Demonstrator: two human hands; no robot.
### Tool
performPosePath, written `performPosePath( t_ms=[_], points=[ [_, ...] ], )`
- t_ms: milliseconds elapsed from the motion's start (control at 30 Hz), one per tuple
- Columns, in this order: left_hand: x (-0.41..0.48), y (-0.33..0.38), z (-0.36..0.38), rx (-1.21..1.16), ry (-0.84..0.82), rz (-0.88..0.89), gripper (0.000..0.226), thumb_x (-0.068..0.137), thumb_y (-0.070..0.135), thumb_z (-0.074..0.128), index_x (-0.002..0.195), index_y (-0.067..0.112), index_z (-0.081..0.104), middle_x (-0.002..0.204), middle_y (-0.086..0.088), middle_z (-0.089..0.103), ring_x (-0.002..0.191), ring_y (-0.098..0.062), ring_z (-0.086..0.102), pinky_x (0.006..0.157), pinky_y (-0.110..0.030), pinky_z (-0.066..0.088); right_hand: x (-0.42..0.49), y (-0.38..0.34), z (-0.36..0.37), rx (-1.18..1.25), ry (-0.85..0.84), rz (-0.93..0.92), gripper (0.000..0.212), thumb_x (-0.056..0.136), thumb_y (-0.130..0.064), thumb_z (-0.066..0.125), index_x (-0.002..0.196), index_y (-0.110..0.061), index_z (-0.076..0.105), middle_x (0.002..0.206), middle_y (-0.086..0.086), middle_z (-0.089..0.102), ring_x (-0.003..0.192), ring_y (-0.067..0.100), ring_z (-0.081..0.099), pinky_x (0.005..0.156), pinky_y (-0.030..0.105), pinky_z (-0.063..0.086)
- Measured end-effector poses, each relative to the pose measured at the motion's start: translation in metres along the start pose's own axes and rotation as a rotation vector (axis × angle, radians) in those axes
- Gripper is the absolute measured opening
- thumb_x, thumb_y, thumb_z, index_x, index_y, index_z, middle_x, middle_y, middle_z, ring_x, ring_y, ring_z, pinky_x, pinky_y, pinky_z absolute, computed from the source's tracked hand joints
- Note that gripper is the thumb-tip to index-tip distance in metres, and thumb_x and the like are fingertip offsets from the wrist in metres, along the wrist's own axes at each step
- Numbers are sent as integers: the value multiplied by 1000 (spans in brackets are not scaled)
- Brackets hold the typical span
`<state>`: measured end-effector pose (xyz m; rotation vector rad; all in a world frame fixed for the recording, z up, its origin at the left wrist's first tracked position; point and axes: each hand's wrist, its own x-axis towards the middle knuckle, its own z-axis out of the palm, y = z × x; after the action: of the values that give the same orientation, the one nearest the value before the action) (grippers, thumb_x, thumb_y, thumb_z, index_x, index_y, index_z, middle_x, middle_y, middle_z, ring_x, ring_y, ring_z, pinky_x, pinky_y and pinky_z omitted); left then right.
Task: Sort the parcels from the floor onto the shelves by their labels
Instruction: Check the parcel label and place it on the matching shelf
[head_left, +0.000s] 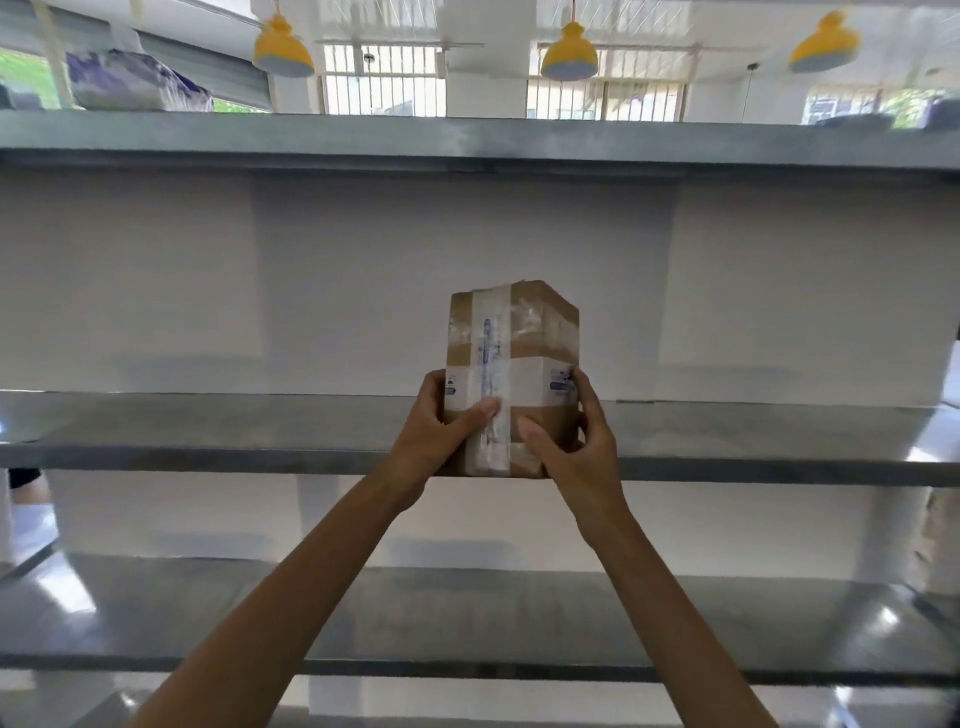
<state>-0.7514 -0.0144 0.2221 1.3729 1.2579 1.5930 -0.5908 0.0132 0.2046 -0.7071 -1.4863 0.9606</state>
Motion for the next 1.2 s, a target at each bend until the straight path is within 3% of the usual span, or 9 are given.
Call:
performPosePath(
  t_ms=[67,233,333,433,533,700,867,1067,1200],
  points=[
    [-2,-2,-3,-66,-103,-66,72,69,44,73,131,21,43,122,-8,64,104,-22,67,83,-37,58,-3,-1,-2,25,-45,-71,77,78,-22,73,138,-41,30,143,-11,37,132,14,39,99,46,49],
    [-4,-8,-4,-223,-250,-163,39,75,23,69,112,26,56,97,4,74,90,-14,71,79,-32,59,-1,7,-11,106,-154,-80,83,69,-38,78,139,-42,33,146,-9,37,134,16,39,94,42,53],
    [2,-9,0,-170,-207,-135,59,72,25,75,125,22,49,113,-3,69,100,-18,68,83,-34,58,0,8,-12,144,-192,-24,74,80,-28,69,141,-40,29,151,-8,30,134,13,39,89,30,56],
    [9,-15,7,-155,-105,-117,79,65,35,79,133,23,42,126,-8,61,110,-24,63,93,-44,53,-3,5,-6,-244,-92,-352,64,96,-16,49,149,-29,16,159,-8,9,145,7,15,112,36,36],
    [11,-19,16,-207,-56,-111,85,60,47,81,133,28,41,125,-4,62,110,-24,63,91,-49,53,-1,19,0,-825,-49,-745,58,98,-18,35,151,-22,10,159,7,13,148,20,8,119,48,16],
    [13,-18,27,-127,-15,-113,95,59,51,77,139,29,28,130,-3,54,114,-23,58,92,-47,53,-1,37,-1,-1057,-47,-671,57,100,-43,23,150,-17,12,157,5,16,146,21,11,117,48,12],
    [16,-14,18,-271,5,-139,101,63,77,55,145,27,24,140,-7,43,128,-29,44,102,-54,42,4,36,-16,-910,-45,-573,67,95,-55,24,151,-24,2,160,-2,8,148,16,3,120,51,4],
    [24,-18,30,-201,42,-36,40,95,33,46,131,15,44,123,-5,59,109,-17,59,76,-29,57,16,31,-22,-541,-26,-473,76,87,-60,42,149,-29,11,158,-12,12,146,11,14,113,57,27],
    [26,-19,36,-155,112,-1,30,98,29,41,125,18,44,117,1,61,97,-11,63,79,-36,59,20,30,-29,-216,-79,-263,73,90,-33,58,145,-41,12,148,-32,15,141,8,26,99,47,49]
  ],
)
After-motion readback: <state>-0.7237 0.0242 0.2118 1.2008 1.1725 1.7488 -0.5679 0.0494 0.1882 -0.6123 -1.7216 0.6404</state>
